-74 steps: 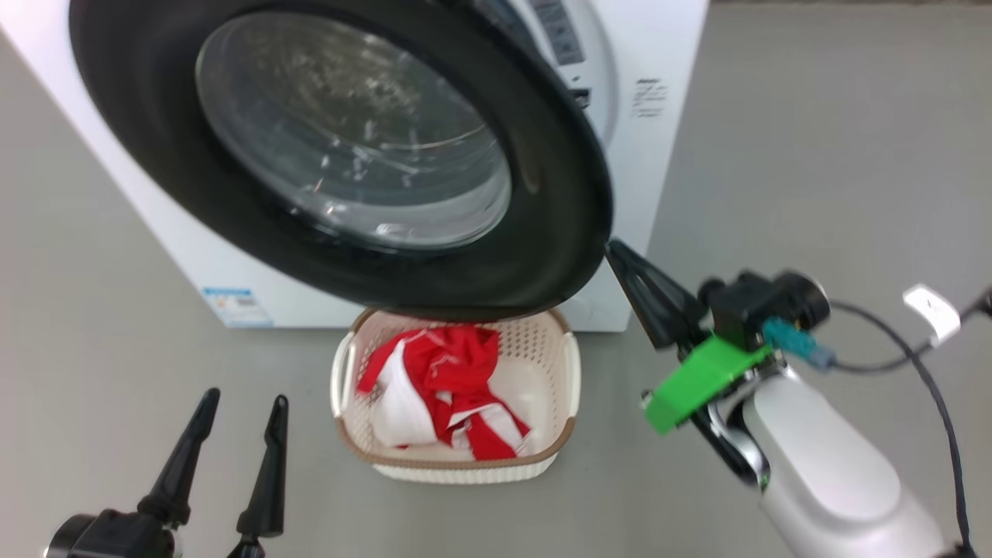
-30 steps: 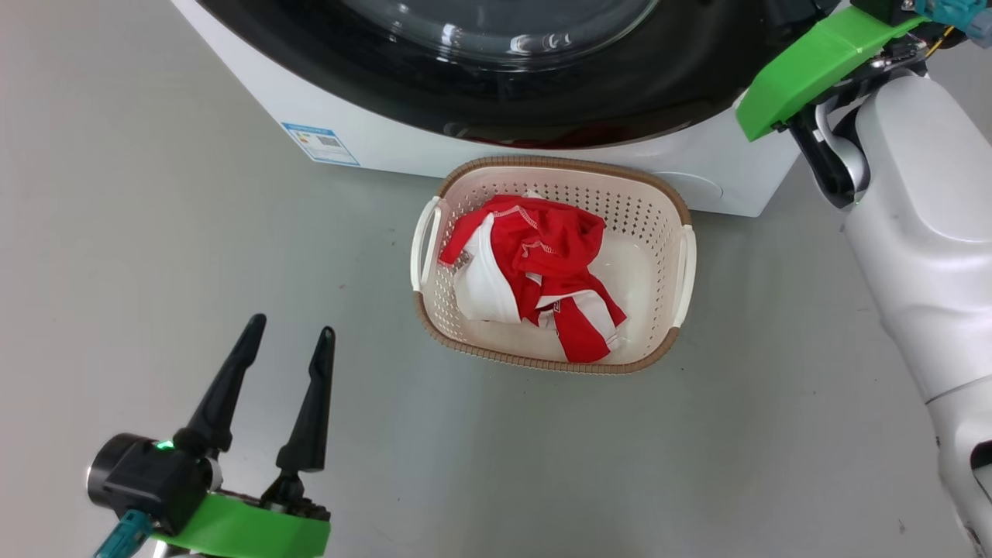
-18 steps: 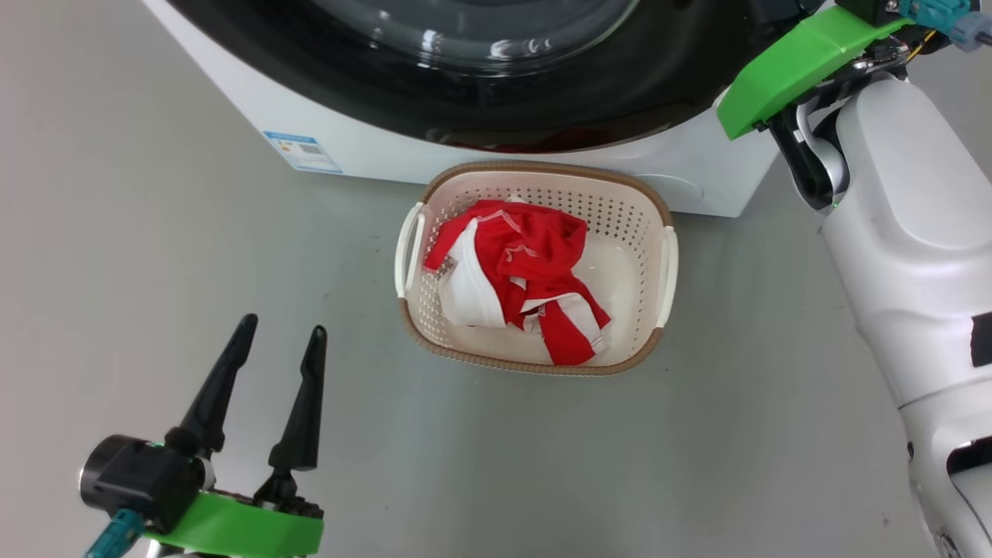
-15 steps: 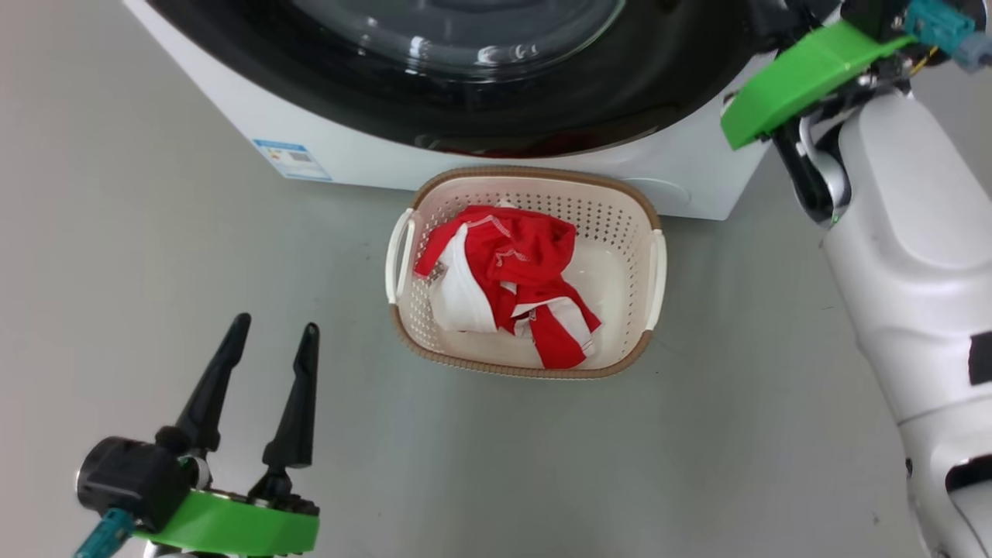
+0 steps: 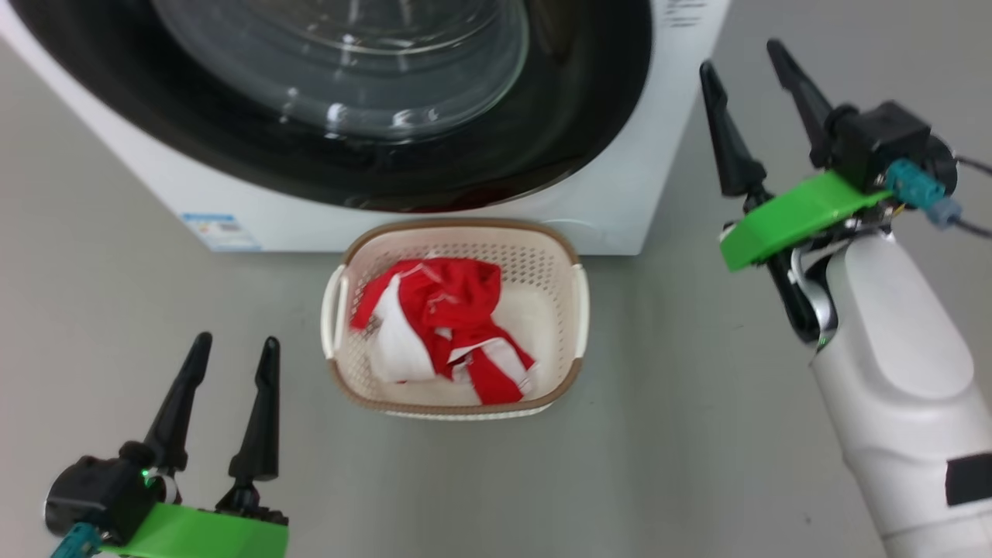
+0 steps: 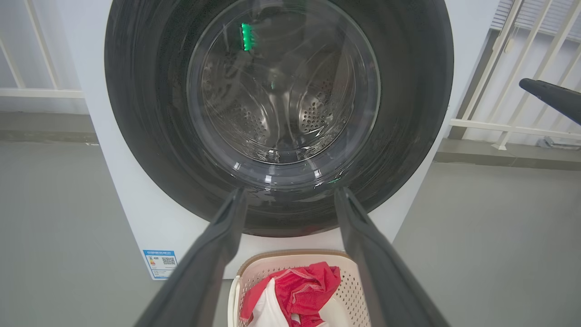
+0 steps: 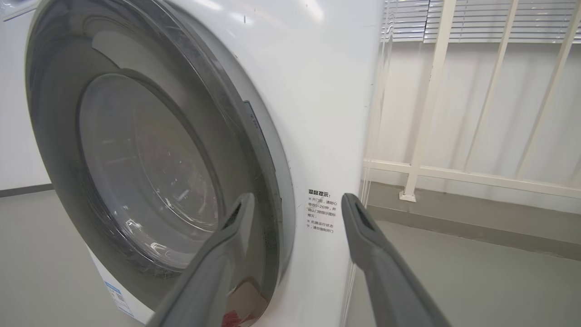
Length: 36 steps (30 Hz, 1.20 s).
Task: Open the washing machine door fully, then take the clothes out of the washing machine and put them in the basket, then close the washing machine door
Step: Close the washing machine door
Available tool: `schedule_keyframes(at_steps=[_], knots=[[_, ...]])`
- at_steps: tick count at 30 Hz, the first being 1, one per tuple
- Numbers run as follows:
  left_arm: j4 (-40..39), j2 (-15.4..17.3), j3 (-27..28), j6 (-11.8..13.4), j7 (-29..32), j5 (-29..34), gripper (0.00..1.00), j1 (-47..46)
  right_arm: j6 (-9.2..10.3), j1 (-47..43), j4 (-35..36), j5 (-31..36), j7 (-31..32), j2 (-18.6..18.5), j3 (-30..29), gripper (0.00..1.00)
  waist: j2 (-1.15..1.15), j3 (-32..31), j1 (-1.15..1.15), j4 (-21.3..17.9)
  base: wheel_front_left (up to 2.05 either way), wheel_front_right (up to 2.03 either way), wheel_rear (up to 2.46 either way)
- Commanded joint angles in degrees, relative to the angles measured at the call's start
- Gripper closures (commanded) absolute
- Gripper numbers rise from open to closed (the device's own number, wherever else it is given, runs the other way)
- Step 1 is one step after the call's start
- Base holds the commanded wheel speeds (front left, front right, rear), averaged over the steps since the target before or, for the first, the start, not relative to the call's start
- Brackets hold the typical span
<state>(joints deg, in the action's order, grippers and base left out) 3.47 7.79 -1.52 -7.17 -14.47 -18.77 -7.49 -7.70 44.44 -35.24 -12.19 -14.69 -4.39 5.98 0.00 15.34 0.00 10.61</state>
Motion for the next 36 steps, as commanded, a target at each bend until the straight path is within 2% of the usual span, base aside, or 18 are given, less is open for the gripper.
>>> schedule_keyframes(at_steps=[1, 10, 18, 28, 36], knots=[[-0.92, 1.5, 2.74, -0.32, -0.52, -0.15, 0.0, 0.62, 0.21, -1.97, 2.92, 1.0, -0.31, 1.42, 0.4, 0.0, 0.0, -3.49, 0.0, -3.97, 0.0, 0.0, 0.0], [-0.27, 1.4, 4.18, -0.32, -0.52, -1.2, 0.0, 2.79, 0.21, -13.19, 12.23, 1.05, -0.31, 1.44, -0.16, 0.0, 0.0, -8.18, 0.0, -7.01, 0.0, 0.0, 0.0], [-0.17, 2.09, 4.79, -0.32, -0.52, -1.98, 0.0, 7.45, 0.21, -24.4, 16.47, -1.76, -0.31, -1.17, -1.31, 0.0, 0.0, -13.78, 0.0, -8.11, 0.0, 0.0, 0.0], [-0.83, 2.82, 5.14, -0.32, -0.52, -3.68, 0.0, 10.93, 0.21, -33.28, 22.29, -4.23, -0.31, -2.55, -2.58, 0.0, 0.0, -16.71, 0.0, -8.9, 0.0, 0.0, 0.0], [0.22, 2.63, 5.39, -0.32, -0.52, -1.62, 0.0, 13.04, 0.21, -41.17, 27.28, -4.17, -0.31, -2.67, -5.15, 0.0, 0.0, -19.37, 0.0, -8.72, 0.0, 0.0, 0.0]])
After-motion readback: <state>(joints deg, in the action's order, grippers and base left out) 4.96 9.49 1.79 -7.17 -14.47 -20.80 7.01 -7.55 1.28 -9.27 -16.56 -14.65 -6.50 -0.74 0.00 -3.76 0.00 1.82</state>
